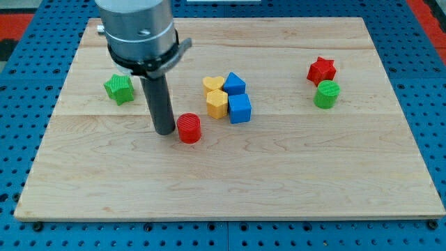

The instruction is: Move the red circle below the green circle

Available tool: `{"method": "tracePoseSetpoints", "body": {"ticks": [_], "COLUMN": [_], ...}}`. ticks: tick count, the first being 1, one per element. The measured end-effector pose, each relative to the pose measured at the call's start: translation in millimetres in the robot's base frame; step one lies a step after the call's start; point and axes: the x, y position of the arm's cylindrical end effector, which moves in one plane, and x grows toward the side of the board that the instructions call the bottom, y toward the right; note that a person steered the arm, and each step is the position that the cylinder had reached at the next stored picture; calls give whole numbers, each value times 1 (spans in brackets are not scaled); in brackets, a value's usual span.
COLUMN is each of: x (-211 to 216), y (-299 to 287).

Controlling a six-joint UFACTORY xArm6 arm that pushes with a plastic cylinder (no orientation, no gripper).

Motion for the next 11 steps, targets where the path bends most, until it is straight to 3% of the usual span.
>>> {"method": "tracePoseSetpoints", "body": {"ticks": [4,8,11], "x": [6,12,12], "y": [-10,102,223]}}
